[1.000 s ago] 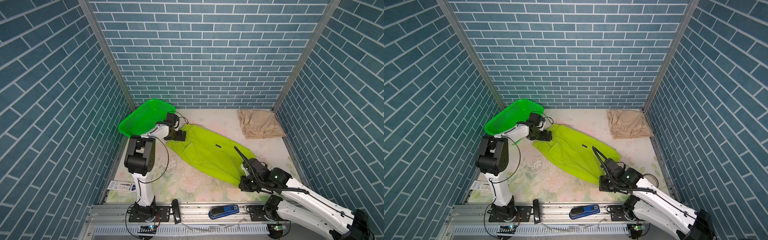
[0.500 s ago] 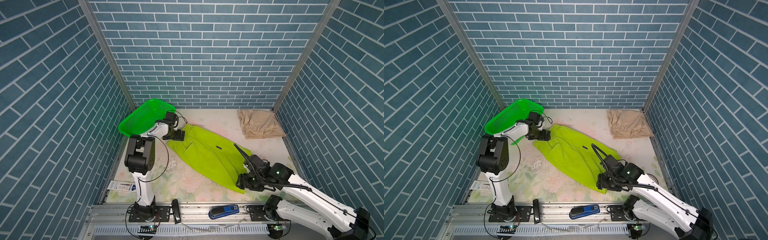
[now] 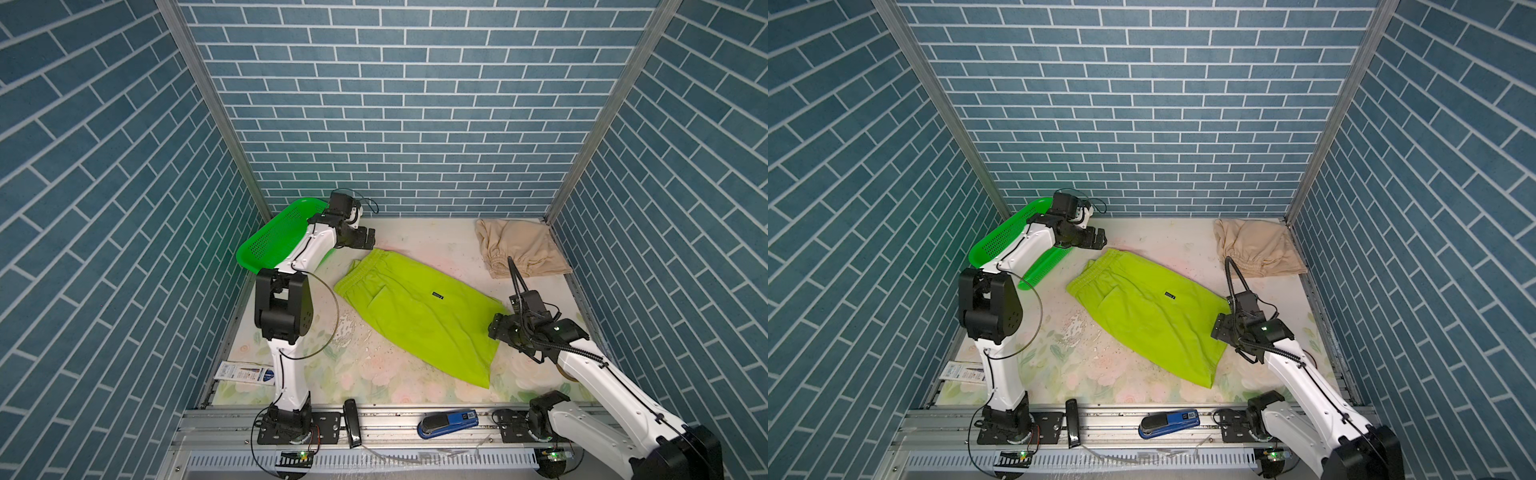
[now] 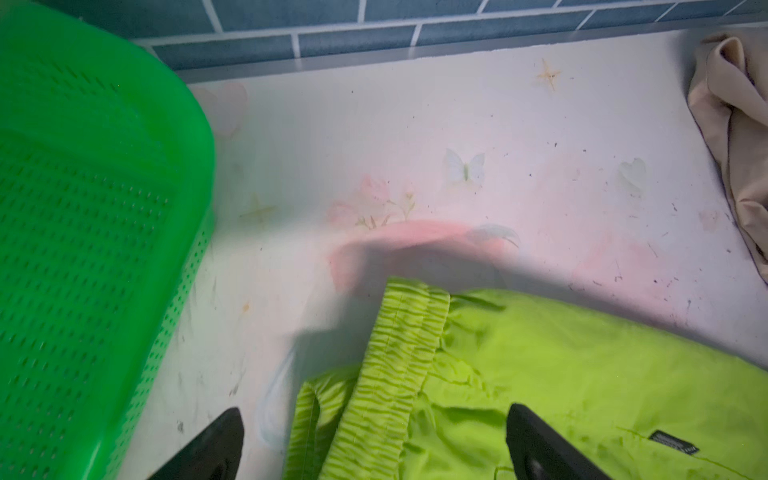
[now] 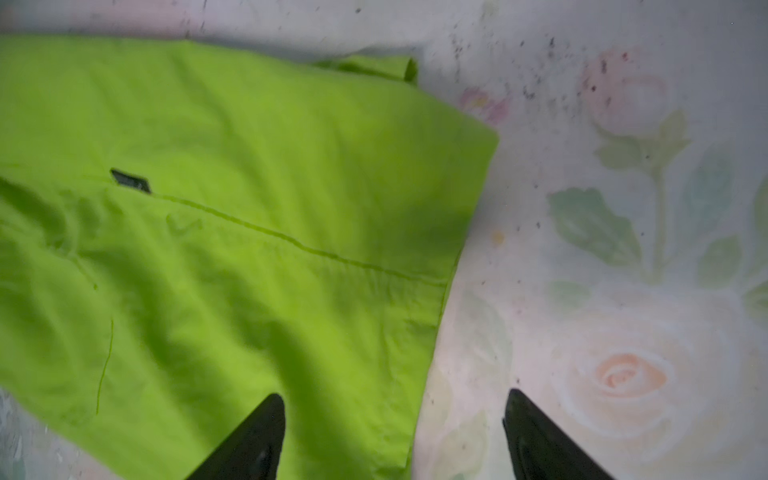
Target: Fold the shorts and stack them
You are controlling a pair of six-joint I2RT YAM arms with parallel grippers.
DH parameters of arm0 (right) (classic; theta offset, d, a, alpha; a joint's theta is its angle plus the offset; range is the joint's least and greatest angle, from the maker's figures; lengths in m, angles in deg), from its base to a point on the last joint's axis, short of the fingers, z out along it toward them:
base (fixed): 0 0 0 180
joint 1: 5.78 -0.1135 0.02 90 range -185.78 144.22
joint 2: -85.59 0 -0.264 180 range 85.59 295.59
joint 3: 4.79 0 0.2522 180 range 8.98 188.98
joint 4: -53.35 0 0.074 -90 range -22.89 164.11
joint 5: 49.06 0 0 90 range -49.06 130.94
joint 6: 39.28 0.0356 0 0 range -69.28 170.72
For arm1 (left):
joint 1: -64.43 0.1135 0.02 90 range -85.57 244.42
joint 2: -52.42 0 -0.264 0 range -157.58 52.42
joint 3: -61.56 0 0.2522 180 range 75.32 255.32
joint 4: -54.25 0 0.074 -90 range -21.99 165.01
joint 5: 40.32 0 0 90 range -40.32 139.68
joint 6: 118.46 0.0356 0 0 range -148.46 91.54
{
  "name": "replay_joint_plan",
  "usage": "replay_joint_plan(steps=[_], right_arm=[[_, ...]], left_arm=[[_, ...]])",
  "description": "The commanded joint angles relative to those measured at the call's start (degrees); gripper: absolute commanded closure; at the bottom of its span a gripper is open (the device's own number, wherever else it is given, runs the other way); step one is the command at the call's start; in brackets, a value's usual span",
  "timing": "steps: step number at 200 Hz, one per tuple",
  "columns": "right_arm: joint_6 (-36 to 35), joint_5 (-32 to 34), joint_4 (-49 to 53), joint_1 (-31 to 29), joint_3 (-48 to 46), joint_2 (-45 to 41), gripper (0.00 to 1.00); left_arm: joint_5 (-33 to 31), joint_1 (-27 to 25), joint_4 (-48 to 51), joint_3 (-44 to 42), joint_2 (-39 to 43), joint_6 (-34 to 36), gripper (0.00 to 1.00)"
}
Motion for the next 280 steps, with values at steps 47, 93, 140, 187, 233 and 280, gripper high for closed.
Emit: replay_joint_plan(steps=[47, 93, 140, 187, 233, 280], right_arm=[[-7.36, -6.13, -14.98, 6.4, 1.09, 15.8, 0.15], [-8.81, -9.73, -20.19, 7.5, 4.64, 24.43, 0.15], [-13.06, -12.01, -21.97, 7.69, 13.87, 35.21, 0.14], [-18.91, -13.63, -21.49, 7.94, 28.29, 47.16, 0.14], [-22.33, -19.19, -19.91, 7.34, 38.86, 51.15, 0.14], [-25.58, -23.34, -15.89, 4.44, 36.38, 41.1, 0.15]], left_arm=[[-0.49, -2.74, 1.28, -7.37, -2.13, 1.16, 0.0], [0.7, -2.74, -4.82, -23.5, 5.6, -3.84, 0.0], [-0.16, -2.73, -9.15, -37.04, 13.88, -7.94, 0.0], [3.3, -3.77, -12.59, -51.61, 27.17, -18.91, 0.0], [-5.05, -3.7, -7.81, -55.65, 42.25, -18.77, 0.0], [-6.3, -1.42, -9.12, -42.87, 37.39, -12.86, 0.0]])
